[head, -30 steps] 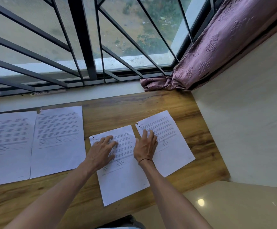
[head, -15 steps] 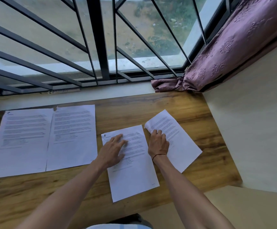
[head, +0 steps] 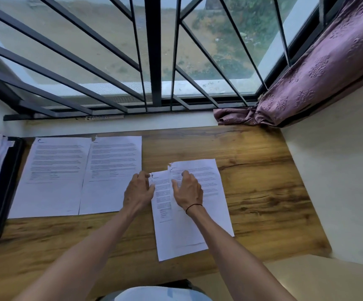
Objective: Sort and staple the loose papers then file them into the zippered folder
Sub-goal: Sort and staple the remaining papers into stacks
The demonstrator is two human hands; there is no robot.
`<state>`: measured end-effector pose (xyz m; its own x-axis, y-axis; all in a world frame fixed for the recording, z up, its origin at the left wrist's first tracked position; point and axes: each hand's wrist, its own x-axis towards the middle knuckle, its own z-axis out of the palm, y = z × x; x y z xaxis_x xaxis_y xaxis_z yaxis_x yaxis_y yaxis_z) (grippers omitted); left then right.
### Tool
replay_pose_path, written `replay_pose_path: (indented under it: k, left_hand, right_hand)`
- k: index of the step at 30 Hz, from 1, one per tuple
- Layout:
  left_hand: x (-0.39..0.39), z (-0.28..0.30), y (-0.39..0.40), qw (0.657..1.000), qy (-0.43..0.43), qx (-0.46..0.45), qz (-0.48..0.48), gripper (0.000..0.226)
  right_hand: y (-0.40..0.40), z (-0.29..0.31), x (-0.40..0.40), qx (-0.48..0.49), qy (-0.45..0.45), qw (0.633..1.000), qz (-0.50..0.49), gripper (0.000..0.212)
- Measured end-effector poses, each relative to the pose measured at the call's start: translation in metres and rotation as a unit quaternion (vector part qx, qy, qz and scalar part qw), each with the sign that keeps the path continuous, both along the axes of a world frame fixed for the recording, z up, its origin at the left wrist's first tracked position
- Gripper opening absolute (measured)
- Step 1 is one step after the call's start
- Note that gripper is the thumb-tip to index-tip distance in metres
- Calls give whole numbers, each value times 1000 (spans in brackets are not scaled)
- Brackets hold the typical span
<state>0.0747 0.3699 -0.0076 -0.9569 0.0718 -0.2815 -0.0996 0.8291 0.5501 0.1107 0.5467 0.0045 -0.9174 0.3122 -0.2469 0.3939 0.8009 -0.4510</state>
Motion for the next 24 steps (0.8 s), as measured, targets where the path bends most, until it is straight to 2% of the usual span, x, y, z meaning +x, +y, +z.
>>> replay_pose_path:
  k: [2, 4, 6, 8, 10, 16, 22, 24]
  left_hand:
    - [2, -2, 1, 1000, -16, 17, 19, 37]
    - [2, -2, 4, 999, -24, 32, 36, 37]
    - [1, -1, 10, 997, -35, 50, 53, 37]
    - [1, 1, 16, 994, -53, 63, 71, 38]
    - [1, 1, 21, 992, -69, 66, 83, 38]
    - [-3, -9, 22, 986, -95, 83, 106, 35]
    - [-1, -13, 24, 977, -128, 105, 137, 23]
    - [-2, -11, 25, 971, -149, 128, 135, 35]
  right_hand:
    - [13, -3, 1, 9, 43, 998, -46, 37]
    - [34, -8, 2, 64, 44, 993, -92, 42]
    - [55, -13, 7, 104, -13, 984, -147, 60]
    - [66, -17, 13, 99, -81, 974, -184, 77]
    - [68, -20, 18, 97, -116, 971, -183, 80]
    - [48, -26, 26, 73, -118, 979, -146, 102]
    - [30, -22, 33, 49, -126, 975, -178, 90]
    - [30, -21, 29, 16, -131, 969, -208, 85]
